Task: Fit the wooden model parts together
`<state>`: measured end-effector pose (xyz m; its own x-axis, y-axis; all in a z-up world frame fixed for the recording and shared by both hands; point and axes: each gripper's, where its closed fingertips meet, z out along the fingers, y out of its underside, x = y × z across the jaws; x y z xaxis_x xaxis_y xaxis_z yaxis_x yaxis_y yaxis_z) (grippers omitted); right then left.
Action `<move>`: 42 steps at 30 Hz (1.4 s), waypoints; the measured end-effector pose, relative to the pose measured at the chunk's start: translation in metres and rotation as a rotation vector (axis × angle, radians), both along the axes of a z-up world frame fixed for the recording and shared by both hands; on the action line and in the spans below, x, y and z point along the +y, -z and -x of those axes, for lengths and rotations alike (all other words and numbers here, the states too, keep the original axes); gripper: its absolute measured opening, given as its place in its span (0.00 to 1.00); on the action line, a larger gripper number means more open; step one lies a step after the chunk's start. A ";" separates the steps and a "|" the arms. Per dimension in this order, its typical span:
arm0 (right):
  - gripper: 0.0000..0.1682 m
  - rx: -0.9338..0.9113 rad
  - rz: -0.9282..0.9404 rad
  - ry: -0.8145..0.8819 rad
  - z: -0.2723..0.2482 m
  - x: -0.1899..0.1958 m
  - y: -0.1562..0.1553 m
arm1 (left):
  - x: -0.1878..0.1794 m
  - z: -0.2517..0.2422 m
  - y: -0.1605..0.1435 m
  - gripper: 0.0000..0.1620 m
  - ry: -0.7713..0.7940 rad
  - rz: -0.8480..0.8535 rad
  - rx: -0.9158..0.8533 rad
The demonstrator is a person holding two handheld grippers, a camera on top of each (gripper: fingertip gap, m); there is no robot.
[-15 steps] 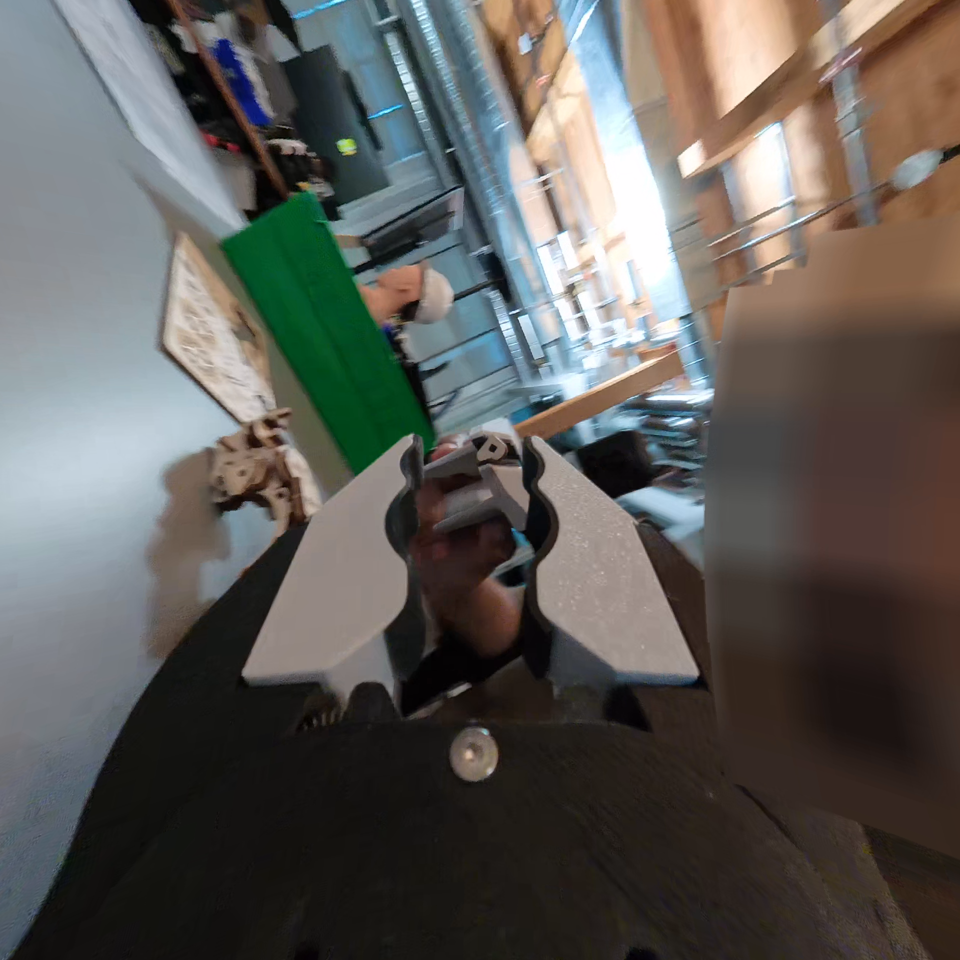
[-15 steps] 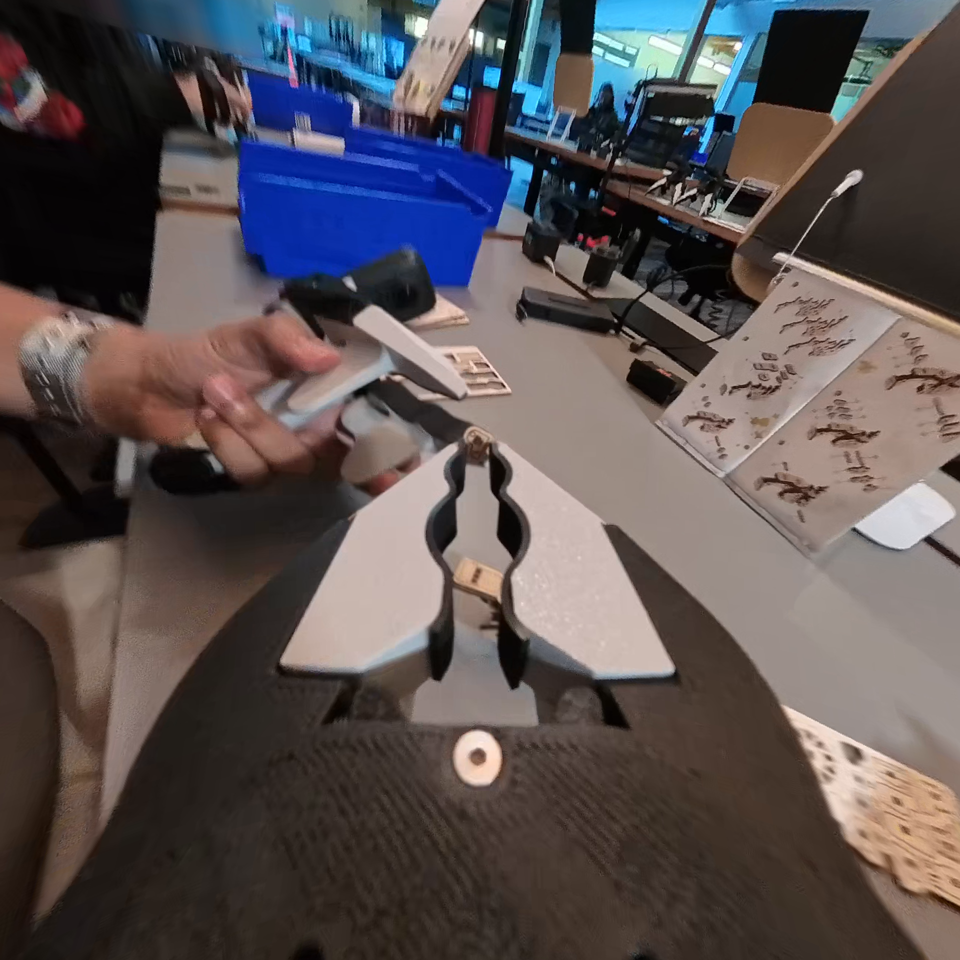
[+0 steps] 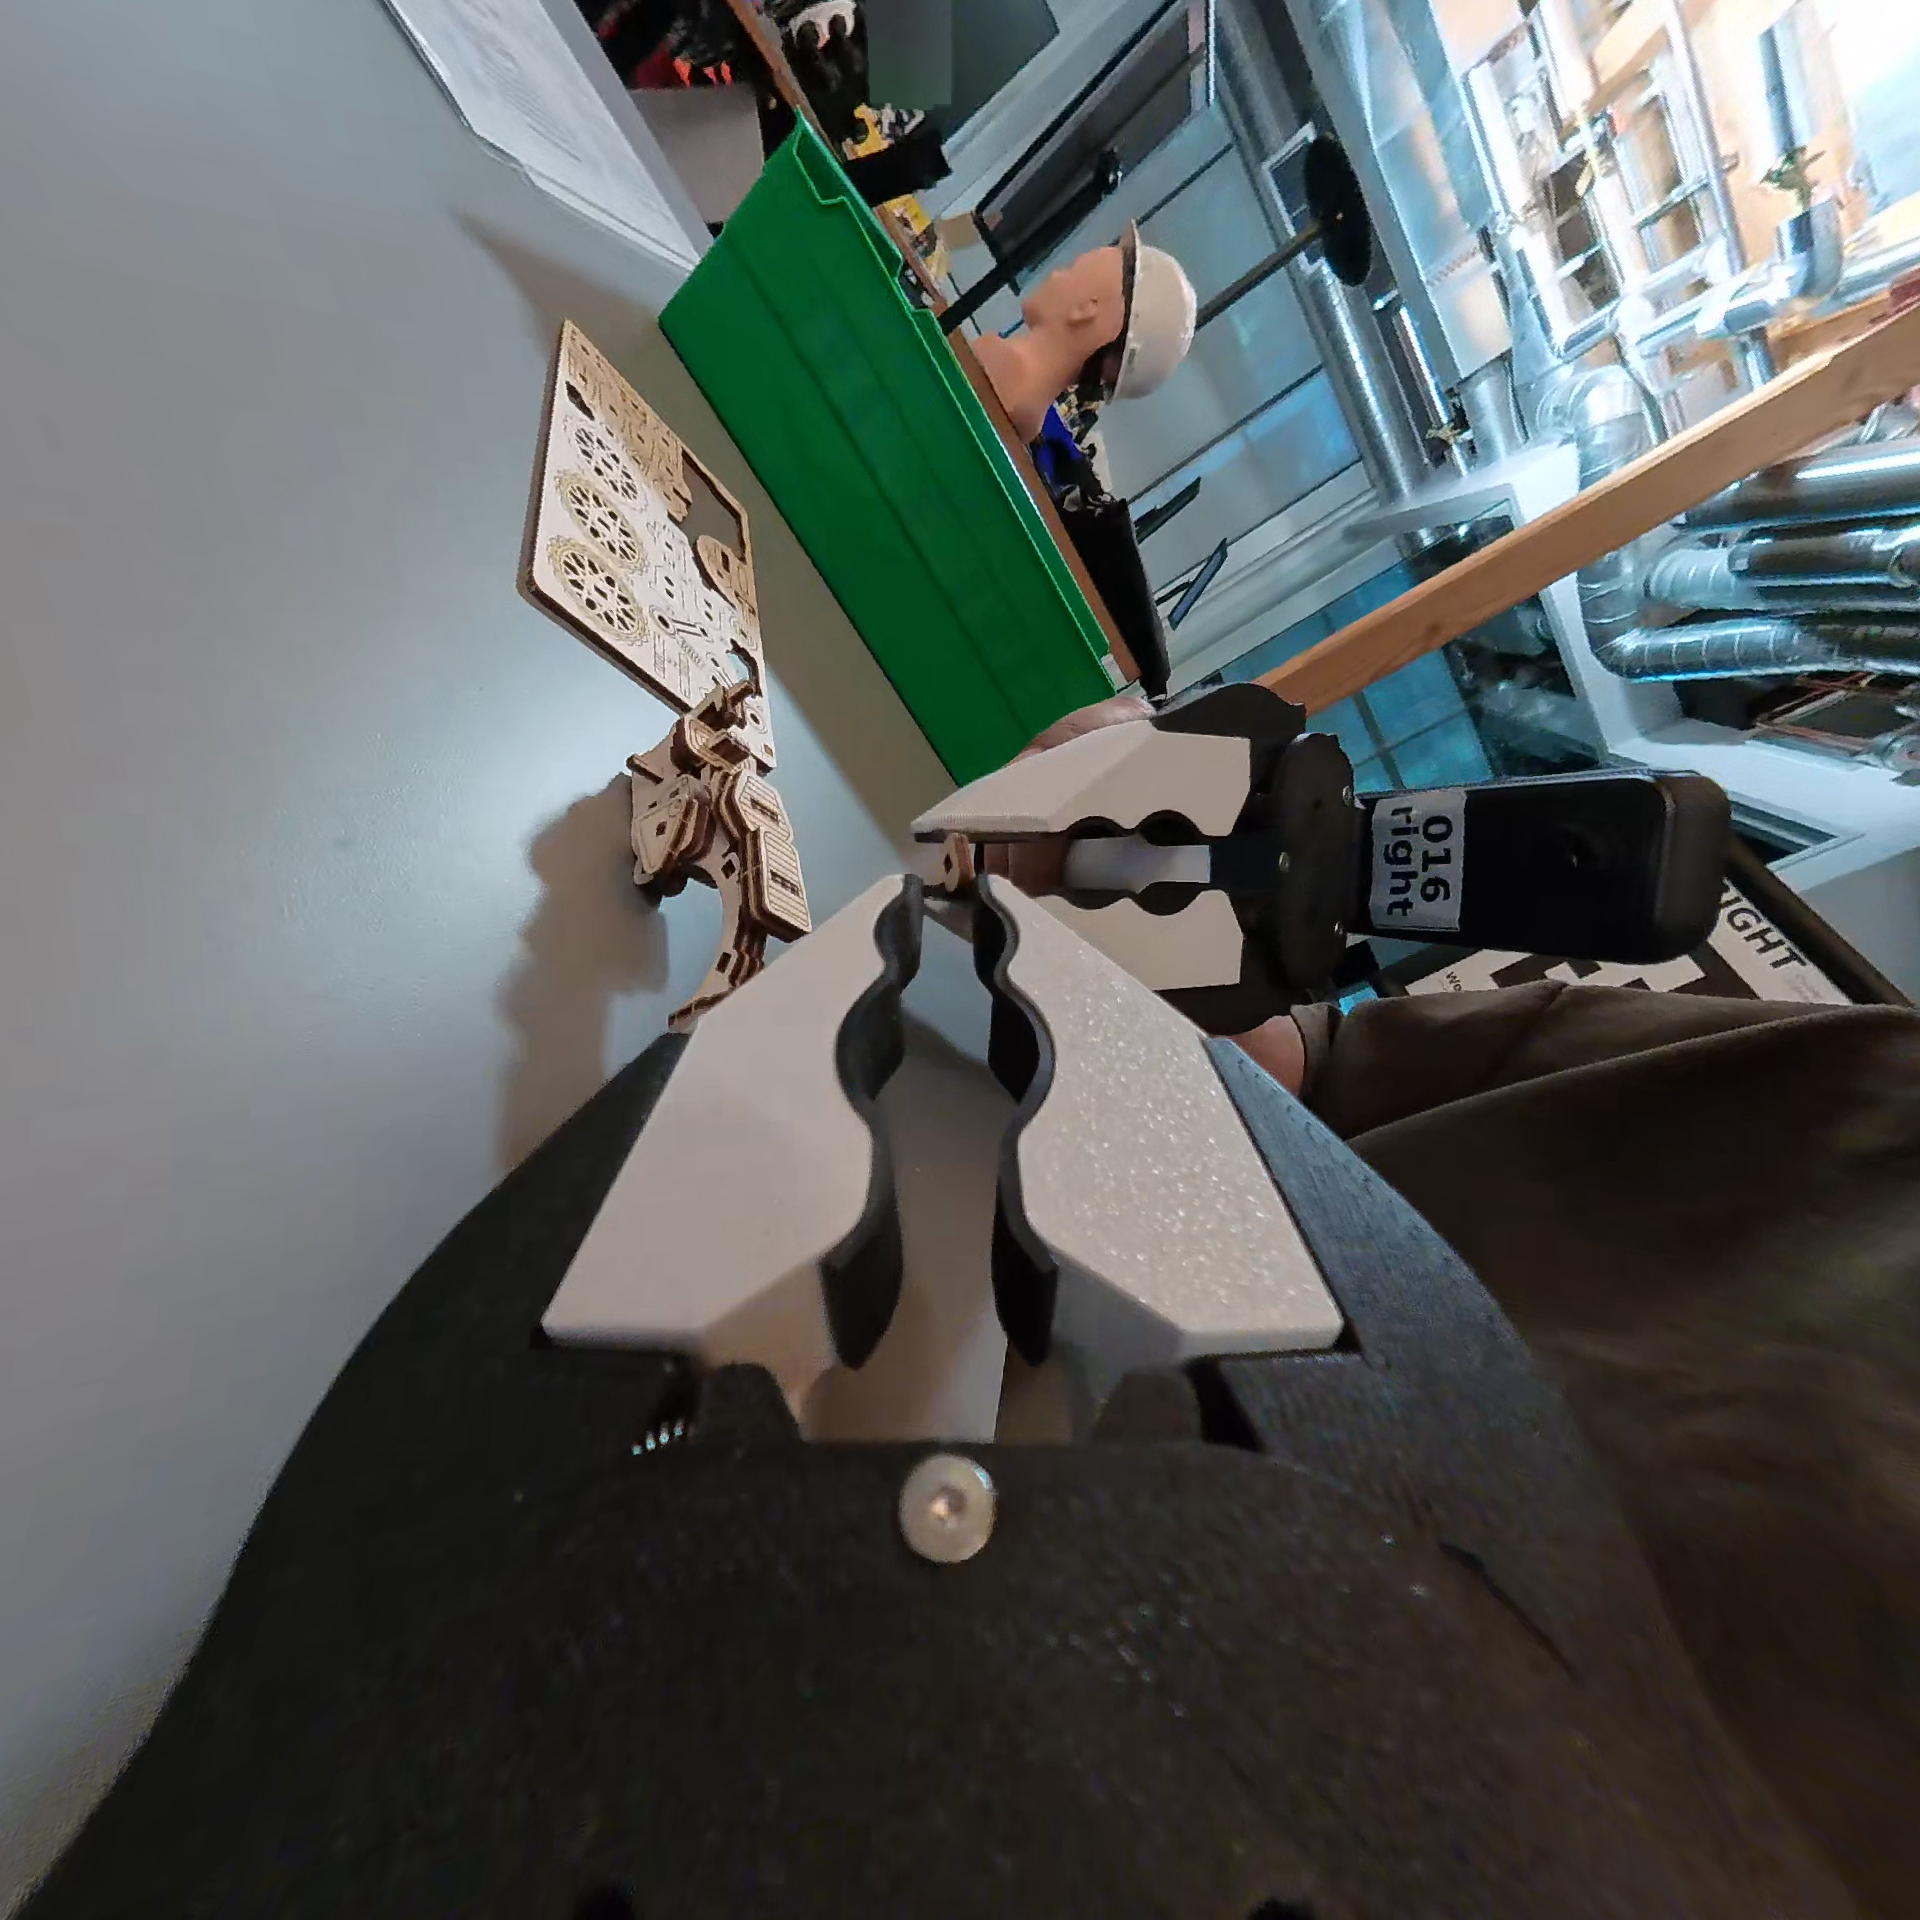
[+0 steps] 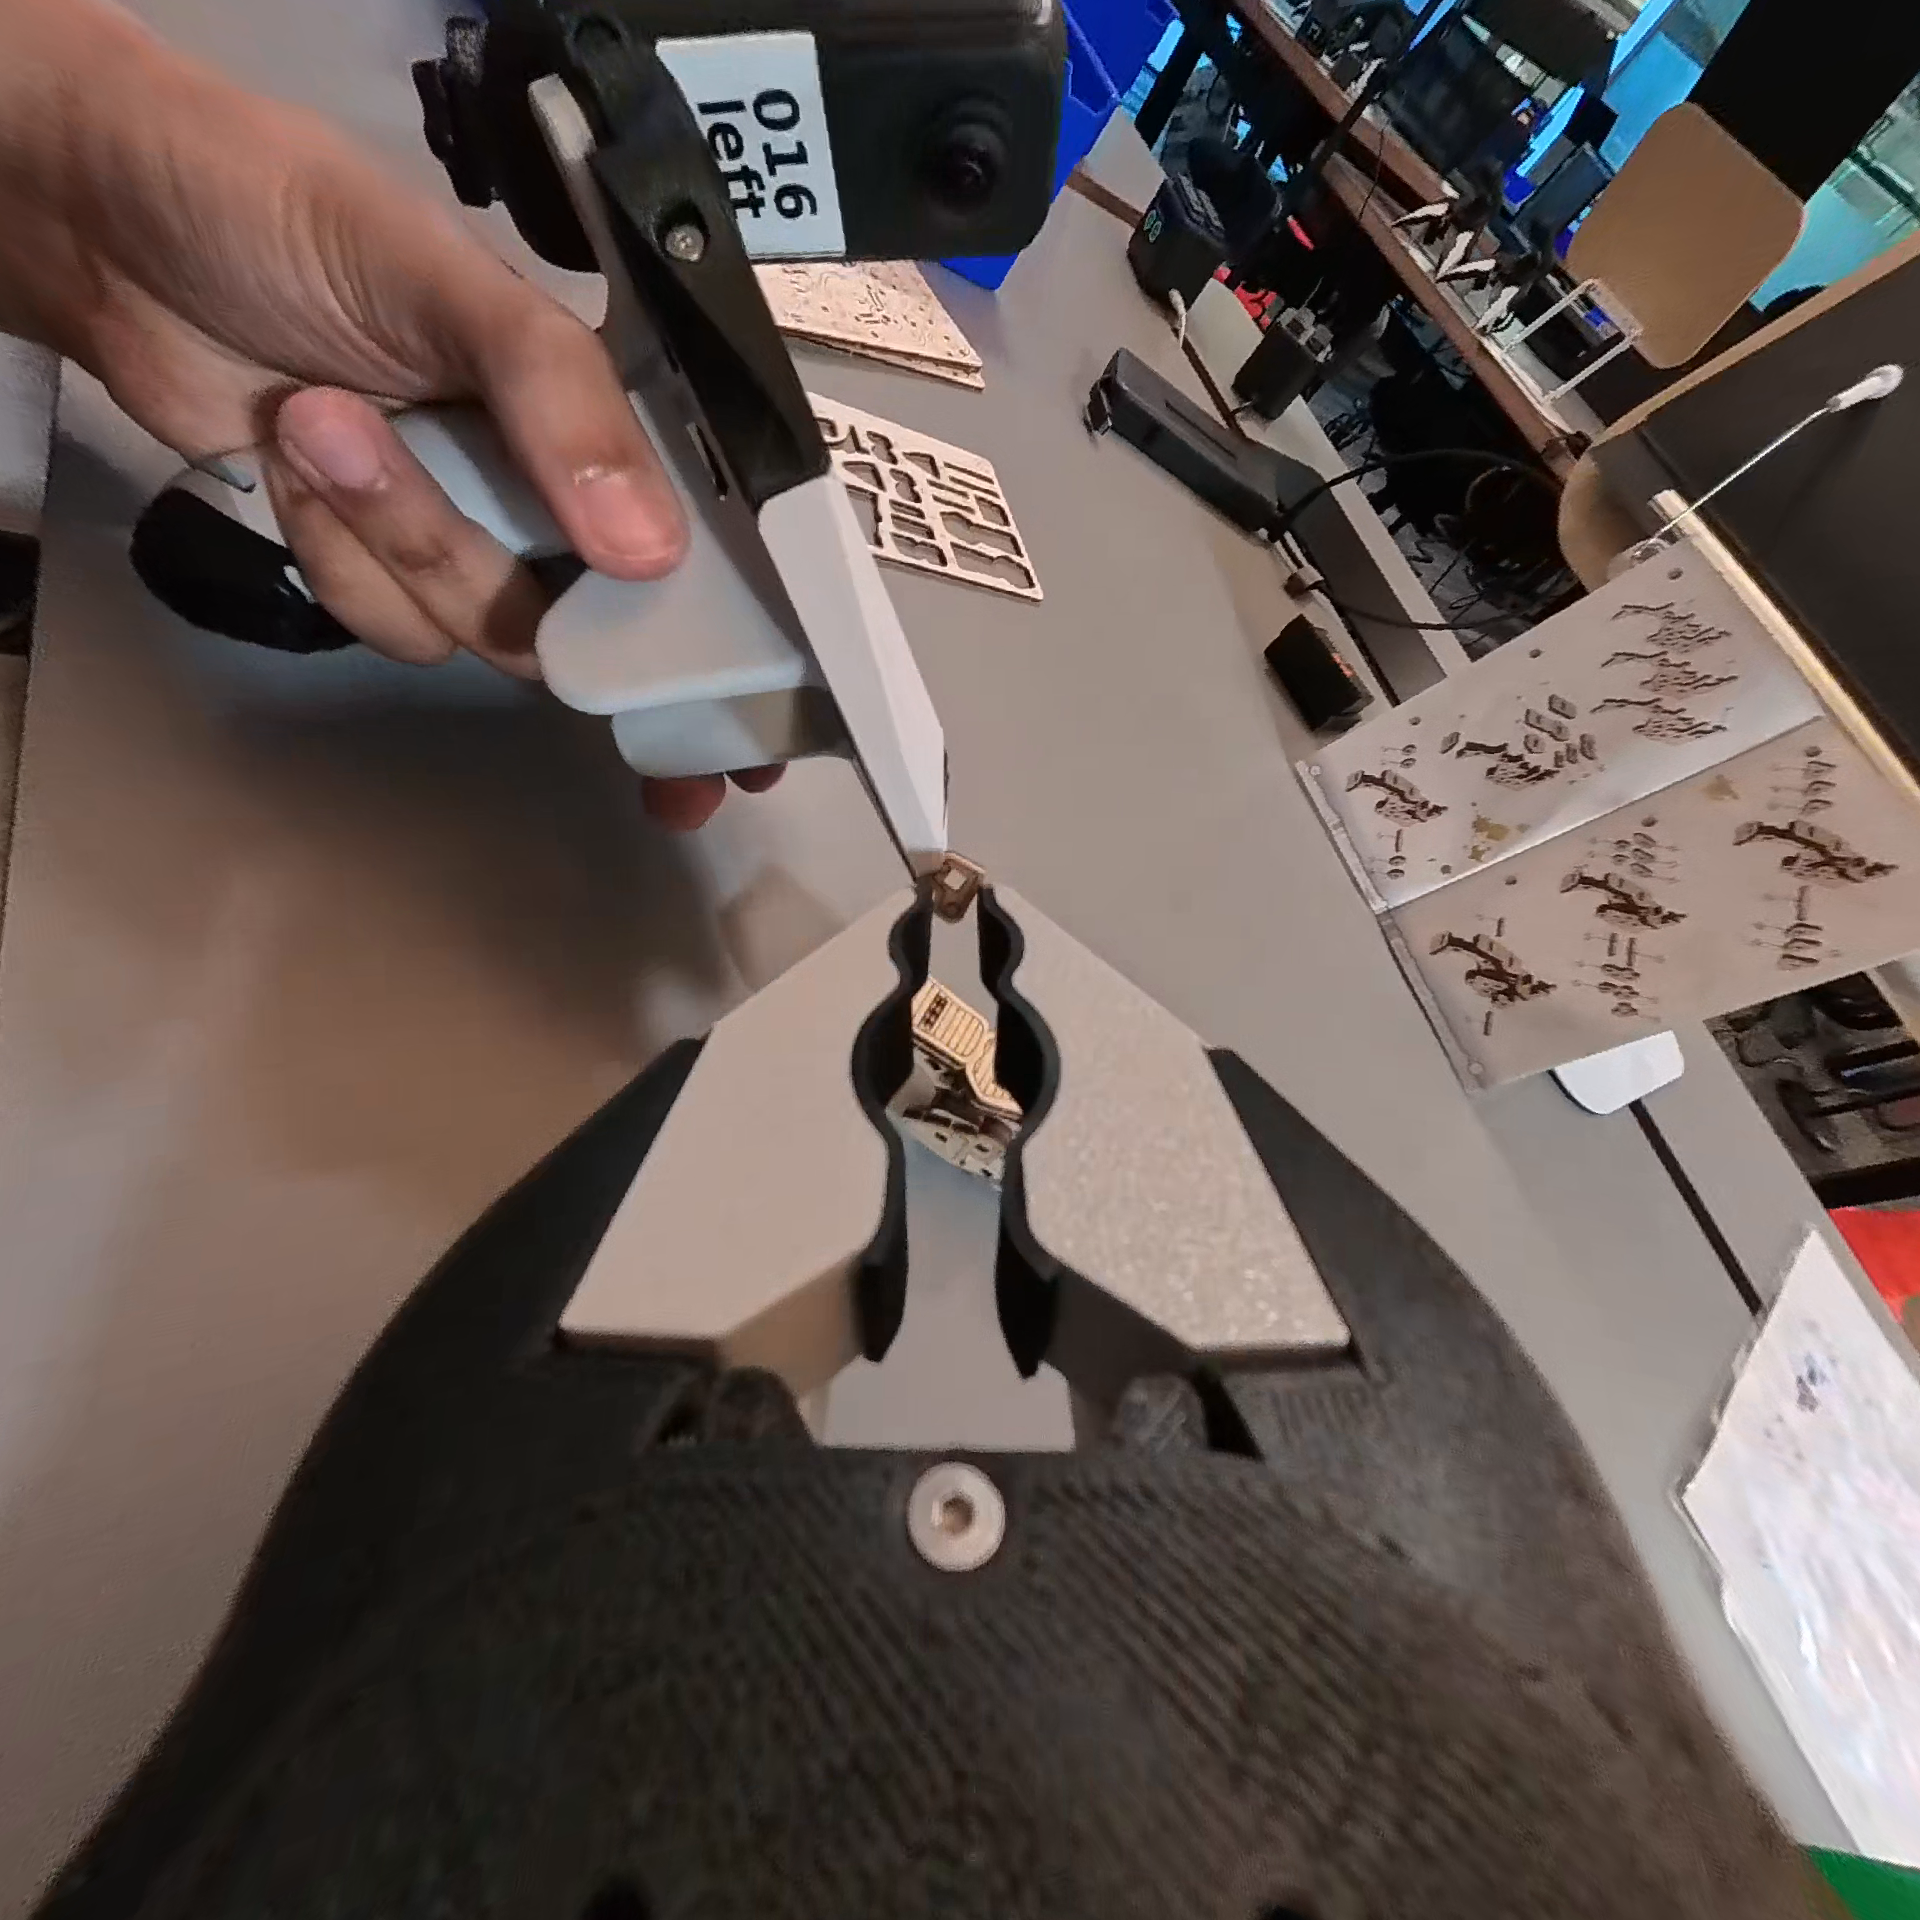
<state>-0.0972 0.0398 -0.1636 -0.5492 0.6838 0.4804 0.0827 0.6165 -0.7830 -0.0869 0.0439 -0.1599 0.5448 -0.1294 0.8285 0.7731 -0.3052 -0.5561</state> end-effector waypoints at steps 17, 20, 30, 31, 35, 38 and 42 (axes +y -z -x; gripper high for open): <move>0.05 0.013 0.128 0.037 0.005 0.003 -0.009 | 0.000 0.007 -0.008 0.01 -0.052 -0.056 -0.076; 0.03 0.031 0.103 0.033 0.004 0.003 -0.009 | 0.000 0.007 -0.008 0.01 -0.054 -0.062 -0.088; 0.03 0.093 0.217 0.157 0.010 0.047 -0.038 | 0.004 0.002 0.000 0.17 -0.043 -0.019 0.087; 0.03 0.097 0.265 0.198 0.009 0.062 -0.044 | 0.005 0.000 0.005 0.20 -0.040 0.015 0.163; 0.03 0.118 0.378 0.294 -0.009 0.096 -0.058 | 0.012 -0.003 0.033 0.33 -0.059 0.204 0.586; 0.03 0.079 0.364 0.308 -0.024 0.092 -0.043 | 0.019 -0.001 0.045 0.38 -0.076 0.308 0.815; 0.03 0.058 0.354 0.284 -0.038 0.076 -0.037 | 0.031 0.007 0.055 0.38 -0.085 0.392 0.913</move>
